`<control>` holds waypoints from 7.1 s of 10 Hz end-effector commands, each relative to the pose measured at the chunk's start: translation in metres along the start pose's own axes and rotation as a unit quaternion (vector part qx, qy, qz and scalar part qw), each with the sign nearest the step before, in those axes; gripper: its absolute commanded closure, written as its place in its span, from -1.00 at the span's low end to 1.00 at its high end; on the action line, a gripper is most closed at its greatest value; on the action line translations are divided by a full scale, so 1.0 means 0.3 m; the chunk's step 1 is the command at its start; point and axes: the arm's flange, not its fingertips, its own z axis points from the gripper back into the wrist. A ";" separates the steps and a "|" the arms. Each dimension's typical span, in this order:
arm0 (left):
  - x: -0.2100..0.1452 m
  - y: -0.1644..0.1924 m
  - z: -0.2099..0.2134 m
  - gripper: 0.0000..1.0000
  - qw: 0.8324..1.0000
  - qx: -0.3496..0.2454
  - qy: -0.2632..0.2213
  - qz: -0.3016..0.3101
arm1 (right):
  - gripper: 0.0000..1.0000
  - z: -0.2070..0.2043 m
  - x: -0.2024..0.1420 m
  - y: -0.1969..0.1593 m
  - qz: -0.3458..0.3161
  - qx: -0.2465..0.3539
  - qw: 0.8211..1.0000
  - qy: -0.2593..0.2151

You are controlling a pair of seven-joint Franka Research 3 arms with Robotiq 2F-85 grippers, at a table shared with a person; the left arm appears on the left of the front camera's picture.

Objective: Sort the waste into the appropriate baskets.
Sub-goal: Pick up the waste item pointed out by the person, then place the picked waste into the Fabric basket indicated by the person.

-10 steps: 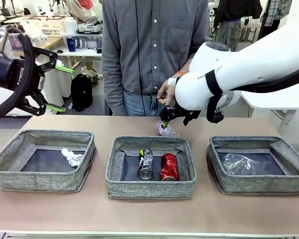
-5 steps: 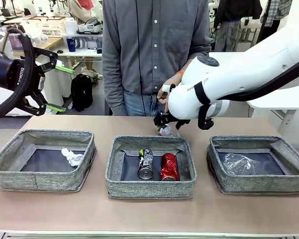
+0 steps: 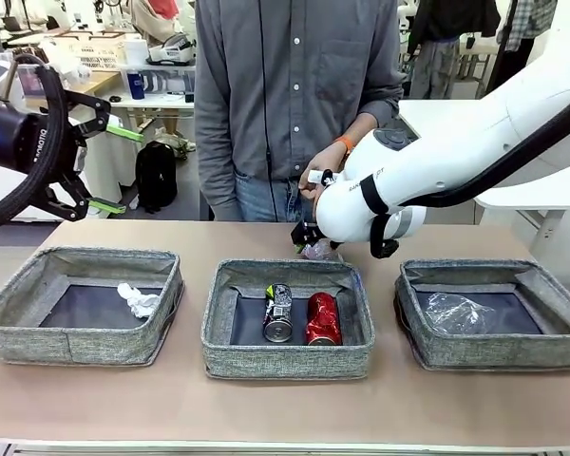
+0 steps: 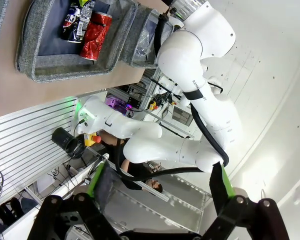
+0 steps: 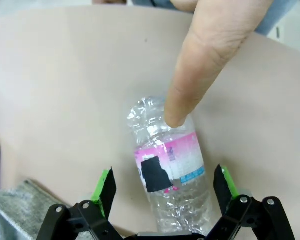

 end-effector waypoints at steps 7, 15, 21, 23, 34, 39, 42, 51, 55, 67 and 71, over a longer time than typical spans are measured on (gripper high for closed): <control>-0.004 -0.013 -0.005 -1.00 1.000 -0.010 0.003 0.002 | 1.00 0.002 0.006 -0.011 -0.005 -0.016 1.000 -0.016; -0.004 -0.013 -0.005 -1.00 1.000 -0.010 0.003 0.002 | 1.00 -0.001 0.001 -0.027 -0.006 -0.022 1.000 -0.015; -0.004 -0.013 -0.005 -1.00 1.000 -0.010 0.003 0.002 | 1.00 0.302 -0.030 -0.179 0.034 -0.100 0.994 -0.018; -0.004 -0.013 -0.005 -1.00 1.000 -0.010 0.003 0.002 | 1.00 0.585 -0.079 -0.207 -0.049 -0.135 0.990 0.000; -0.004 -0.013 -0.005 -1.00 1.000 -0.010 0.003 0.002 | 1.00 1.208 -0.215 0.244 -0.171 -0.188 0.967 0.011; -0.004 -0.013 -0.005 -1.00 1.000 -0.010 0.003 0.002 | 0.59 1.327 -0.008 0.599 -0.210 -0.225 0.951 0.041; -0.004 -0.013 -0.005 -1.00 1.000 -0.010 0.003 0.002 | 0.59 1.477 0.045 0.836 -0.279 -0.227 0.932 0.042; -0.004 -0.013 -0.005 -1.00 1.000 -0.010 0.003 0.002 | 0.59 1.627 0.005 1.071 -0.265 -0.174 0.947 -0.041; -0.004 -0.013 -0.005 -1.00 1.000 -0.010 0.003 0.002 | 0.59 1.605 -0.038 1.073 -0.267 -0.181 0.947 -0.006; -0.004 -0.013 -0.005 -1.00 1.000 -0.010 0.003 0.002 | 0.59 1.605 -0.038 1.073 -0.267 -0.181 0.947 -0.006; -0.004 -0.013 -0.005 -1.00 1.000 -0.010 0.003 0.002 | 0.59 1.605 -0.038 1.073 -0.267 -0.181 0.947 -0.006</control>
